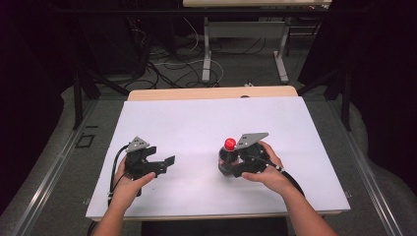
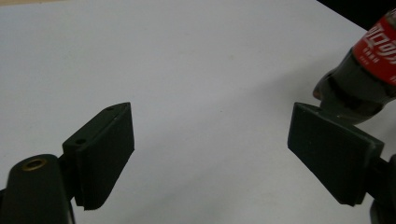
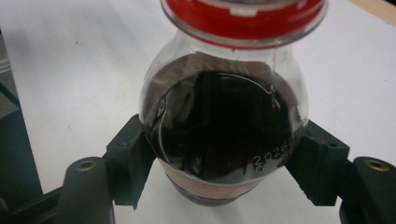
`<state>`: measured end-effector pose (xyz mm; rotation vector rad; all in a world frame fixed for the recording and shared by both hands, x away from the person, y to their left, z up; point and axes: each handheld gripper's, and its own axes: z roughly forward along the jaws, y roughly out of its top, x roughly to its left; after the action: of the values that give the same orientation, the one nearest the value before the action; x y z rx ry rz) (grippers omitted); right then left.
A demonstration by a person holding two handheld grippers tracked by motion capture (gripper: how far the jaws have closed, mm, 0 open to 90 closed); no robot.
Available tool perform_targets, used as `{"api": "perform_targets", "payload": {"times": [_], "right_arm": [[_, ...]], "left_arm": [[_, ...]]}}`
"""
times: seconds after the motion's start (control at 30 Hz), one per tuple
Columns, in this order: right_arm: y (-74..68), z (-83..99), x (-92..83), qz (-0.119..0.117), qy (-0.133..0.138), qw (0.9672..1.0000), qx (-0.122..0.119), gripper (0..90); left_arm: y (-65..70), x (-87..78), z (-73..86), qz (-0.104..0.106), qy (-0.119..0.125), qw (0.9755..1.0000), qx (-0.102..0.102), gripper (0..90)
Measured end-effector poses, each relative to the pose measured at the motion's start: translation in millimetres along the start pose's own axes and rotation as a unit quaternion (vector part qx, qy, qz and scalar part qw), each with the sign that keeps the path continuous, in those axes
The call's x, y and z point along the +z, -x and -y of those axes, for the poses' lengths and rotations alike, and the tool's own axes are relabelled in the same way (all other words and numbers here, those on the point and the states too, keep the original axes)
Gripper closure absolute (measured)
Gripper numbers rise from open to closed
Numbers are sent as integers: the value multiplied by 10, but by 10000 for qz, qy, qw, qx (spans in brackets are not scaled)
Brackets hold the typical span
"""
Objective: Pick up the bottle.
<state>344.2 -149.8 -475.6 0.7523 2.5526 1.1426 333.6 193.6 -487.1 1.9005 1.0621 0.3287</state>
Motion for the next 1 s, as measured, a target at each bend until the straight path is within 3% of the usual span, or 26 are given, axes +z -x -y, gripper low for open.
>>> {"api": "perform_targets", "payload": {"times": [0.1,0.13,0.23,0.47,0.57,0.67,0.73,0.77,1.0], "right_arm": [[-25,6,45,-52,-23,10000,-41,302],[-41,7,55,-62,-14,10000,0,301],[-58,-2,68,-71,55,10000,-45,301],[-61,6,76,-69,101,9999,-22,301],[-66,5,80,-66,28,10000,-34,301],[-86,15,99,-100,19,9999,-22,301],[-90,18,100,-103,3,9999,-27,301],[-90,18,101,-113,11,9999,-27,301],[-86,12,95,-97,38,9999,-39,301]], "left_arm": [[102,17,-57,181,-23,9998,75,161],[129,22,-83,209,-16,9995,219,167],[241,29,-169,275,14,9989,369,201],[400,41,-418,510,172,9978,378,228],[486,60,-533,661,198,9964,492,238],[612,109,-655,814,181,9935,772,262],[644,116,-683,875,140,9928,801,268],[700,132,-729,926,193,9913,918,269],[796,176,-828,1017,212,9904,912,298]]}}
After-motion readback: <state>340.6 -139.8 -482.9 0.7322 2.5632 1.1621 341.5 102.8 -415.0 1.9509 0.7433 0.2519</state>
